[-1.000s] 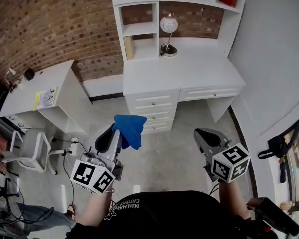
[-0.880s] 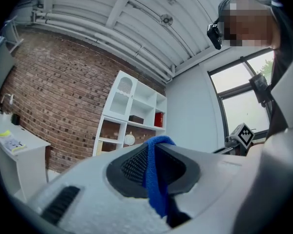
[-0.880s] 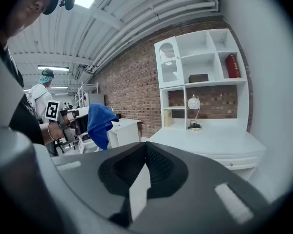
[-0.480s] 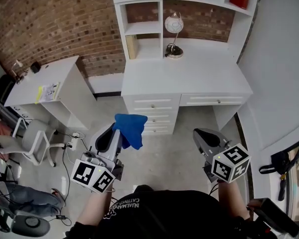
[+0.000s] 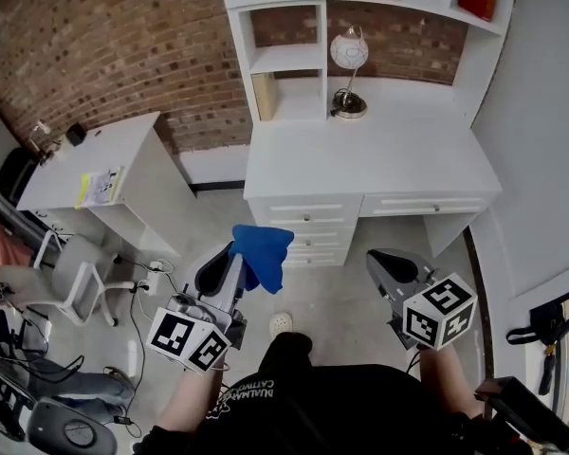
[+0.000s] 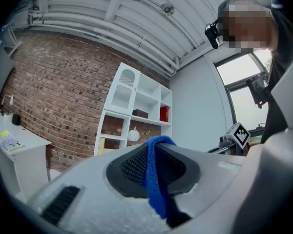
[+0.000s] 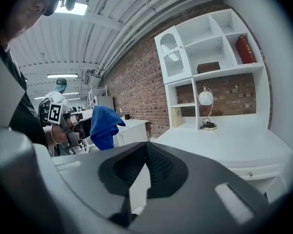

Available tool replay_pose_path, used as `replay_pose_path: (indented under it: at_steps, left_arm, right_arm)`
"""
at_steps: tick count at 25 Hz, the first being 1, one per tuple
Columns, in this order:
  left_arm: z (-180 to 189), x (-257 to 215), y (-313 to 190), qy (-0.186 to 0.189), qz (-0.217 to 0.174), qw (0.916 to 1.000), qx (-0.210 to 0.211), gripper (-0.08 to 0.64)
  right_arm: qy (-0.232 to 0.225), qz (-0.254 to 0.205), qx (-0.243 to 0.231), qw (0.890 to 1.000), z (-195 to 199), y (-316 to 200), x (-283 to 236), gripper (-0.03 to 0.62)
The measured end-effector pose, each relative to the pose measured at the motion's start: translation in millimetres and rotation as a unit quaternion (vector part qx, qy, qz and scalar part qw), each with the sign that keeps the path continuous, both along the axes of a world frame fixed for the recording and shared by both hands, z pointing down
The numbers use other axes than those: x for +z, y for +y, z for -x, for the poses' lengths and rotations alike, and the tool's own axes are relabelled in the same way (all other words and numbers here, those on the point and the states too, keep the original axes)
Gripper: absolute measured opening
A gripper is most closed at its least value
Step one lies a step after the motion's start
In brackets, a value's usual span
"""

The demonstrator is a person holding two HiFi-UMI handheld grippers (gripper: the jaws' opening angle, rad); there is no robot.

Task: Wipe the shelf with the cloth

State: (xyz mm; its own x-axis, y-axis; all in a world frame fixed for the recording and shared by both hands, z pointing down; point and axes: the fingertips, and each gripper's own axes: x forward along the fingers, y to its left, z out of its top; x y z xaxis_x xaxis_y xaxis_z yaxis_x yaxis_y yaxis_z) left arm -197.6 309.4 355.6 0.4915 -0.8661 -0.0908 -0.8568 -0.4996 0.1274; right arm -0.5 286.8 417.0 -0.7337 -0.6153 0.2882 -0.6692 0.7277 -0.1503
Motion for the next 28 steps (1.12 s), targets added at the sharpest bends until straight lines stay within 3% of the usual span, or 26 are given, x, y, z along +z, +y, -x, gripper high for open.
replay_pose_path:
  at_steps: [6, 13, 19, 28]
  left_arm:
    - [22.7, -3.5, -86.5, 0.027, 0.01, 0.9995, 0.01, 0.038]
    - [64.5, -18.4, -181.1, 0.022, 0.01, 0.9995, 0.02, 0.038]
    - [91.2, -23.0, -248.0, 0.014, 0.012, 0.9984, 0.054, 0.038]
    - [121.0, -38.2, -325.3, 0.008, -0.006, 0.9971, 0.076, 0.038]
  right_arm:
    - [0.023, 0.017, 0.011, 1.0, 20.8, -65.7, 0.4, 0.009]
    - [0.029, 0.018, 0.01, 0.999, 64.0, -156.4, -12.6, 0.009]
    - [0.022, 0.019, 0.025, 0.999, 96.2, -224.8, -15.2, 0.009]
    - [0.02, 0.013, 0.048, 0.999, 128.0, -291.8, -18.6, 0.009]
